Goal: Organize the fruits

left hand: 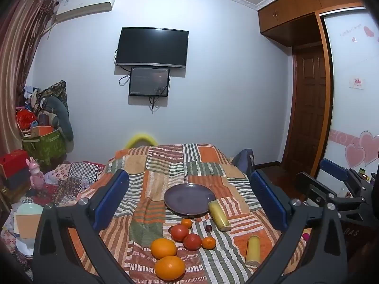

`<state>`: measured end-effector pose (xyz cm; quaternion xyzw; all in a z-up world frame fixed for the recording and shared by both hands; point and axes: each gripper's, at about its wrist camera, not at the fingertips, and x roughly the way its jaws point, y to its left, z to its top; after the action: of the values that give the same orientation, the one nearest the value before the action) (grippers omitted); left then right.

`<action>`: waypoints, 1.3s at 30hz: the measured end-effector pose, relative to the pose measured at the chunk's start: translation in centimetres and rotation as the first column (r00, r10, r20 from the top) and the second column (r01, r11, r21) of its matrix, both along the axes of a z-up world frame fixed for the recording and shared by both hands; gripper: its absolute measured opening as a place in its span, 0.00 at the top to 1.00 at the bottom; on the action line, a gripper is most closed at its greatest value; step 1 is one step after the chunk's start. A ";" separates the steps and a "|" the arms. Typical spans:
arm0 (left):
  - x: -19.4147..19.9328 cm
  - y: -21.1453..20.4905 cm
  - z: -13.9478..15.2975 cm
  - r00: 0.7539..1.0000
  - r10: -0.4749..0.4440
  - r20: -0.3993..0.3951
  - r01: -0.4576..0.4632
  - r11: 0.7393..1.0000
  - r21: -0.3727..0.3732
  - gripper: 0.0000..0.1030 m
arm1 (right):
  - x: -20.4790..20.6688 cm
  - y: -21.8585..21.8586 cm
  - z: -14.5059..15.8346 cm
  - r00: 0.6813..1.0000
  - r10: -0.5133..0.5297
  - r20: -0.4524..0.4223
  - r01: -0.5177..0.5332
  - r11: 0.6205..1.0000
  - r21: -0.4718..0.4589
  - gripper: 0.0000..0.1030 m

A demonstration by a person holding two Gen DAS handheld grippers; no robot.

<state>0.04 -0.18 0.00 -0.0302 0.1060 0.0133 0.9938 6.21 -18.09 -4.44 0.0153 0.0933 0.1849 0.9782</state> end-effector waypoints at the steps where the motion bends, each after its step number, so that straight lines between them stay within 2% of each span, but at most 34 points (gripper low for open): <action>1: 0.1 -0.1 0.0 1.000 0.004 0.000 -0.004 1.000 0.005 0.00 | 0.0 0.0 0.0 1.000 -0.003 -0.001 0.003 1.000 0.001 0.00; 2: 0.5 -0.5 -0.2 1.000 -0.008 -0.020 0.009 1.000 0.018 0.00 | 0.0 -0.1 0.0 1.000 -0.005 0.000 0.005 1.000 0.001 0.00; 10: 0.1 -0.5 0.0 1.000 -0.017 0.003 0.017 1.000 -0.001 0.00 | 0.3 -0.1 -0.3 1.000 -0.012 -0.009 0.012 1.000 0.007 0.00; 39: 0.6 0.4 -0.8 1.000 -0.020 -0.015 0.020 1.000 -0.020 0.00 | 0.1 -0.4 0.1 1.000 -0.009 0.012 0.009 1.000 0.016 0.00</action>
<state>0.65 0.17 -0.80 -0.0388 0.1139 0.0026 0.9927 6.29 -18.52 -4.34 0.0225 0.0857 0.1814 0.9794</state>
